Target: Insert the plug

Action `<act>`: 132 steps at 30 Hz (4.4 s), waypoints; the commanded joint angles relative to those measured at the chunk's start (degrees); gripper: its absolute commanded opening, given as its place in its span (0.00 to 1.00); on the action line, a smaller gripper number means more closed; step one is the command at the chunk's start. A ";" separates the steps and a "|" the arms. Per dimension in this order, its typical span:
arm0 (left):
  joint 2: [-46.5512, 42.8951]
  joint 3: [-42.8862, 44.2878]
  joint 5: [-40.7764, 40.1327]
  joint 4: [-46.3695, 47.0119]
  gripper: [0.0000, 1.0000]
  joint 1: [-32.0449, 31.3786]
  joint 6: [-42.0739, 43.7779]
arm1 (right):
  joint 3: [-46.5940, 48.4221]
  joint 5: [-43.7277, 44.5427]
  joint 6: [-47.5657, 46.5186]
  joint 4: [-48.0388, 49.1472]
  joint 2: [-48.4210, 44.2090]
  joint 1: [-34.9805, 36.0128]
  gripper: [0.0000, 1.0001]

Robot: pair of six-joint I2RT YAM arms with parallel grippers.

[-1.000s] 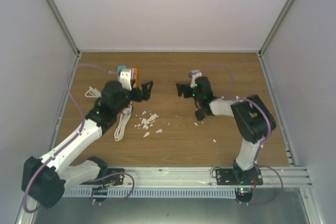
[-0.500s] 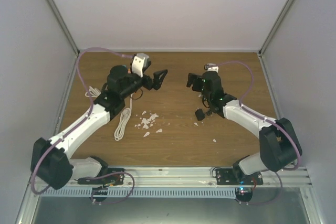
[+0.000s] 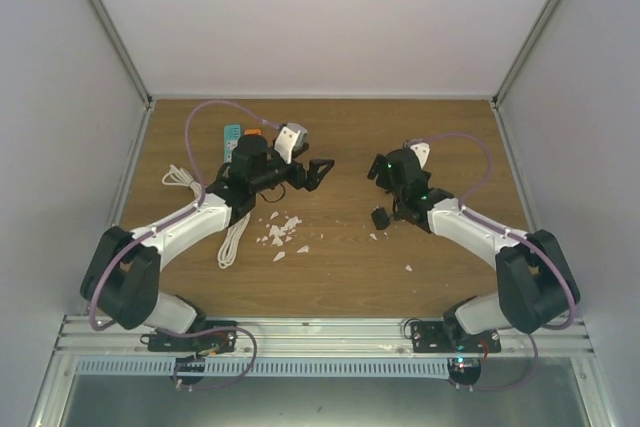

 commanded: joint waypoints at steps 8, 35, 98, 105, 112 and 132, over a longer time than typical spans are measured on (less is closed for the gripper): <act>10.37 7.34 2.40 1.78 0.99 -2.38 0.68 | 2.62 7.65 5.64 -4.38 0.19 -0.24 1.00; 11.60 7.00 -3.23 3.55 0.99 -3.97 5.29 | 13.07 12.89 14.77 -19.14 13.91 0.33 0.93; 14.90 6.62 -7.43 5.60 0.99 -3.80 8.23 | 22.59 0.98 -0.94 -13.17 32.93 -0.80 0.01; 13.22 5.28 -11.15 4.97 0.99 -2.00 8.12 | 24.42 1.20 -10.23 -8.91 32.98 6.37 0.00; 9.11 -0.41 -14.58 8.57 0.99 3.50 2.72 | 25.30 -4.43 -19.00 -3.16 34.03 13.35 0.01; 7.82 -3.07 -14.83 9.62 0.99 9.69 -1.60 | 28.47 -8.44 -36.92 -3.66 37.01 21.44 0.01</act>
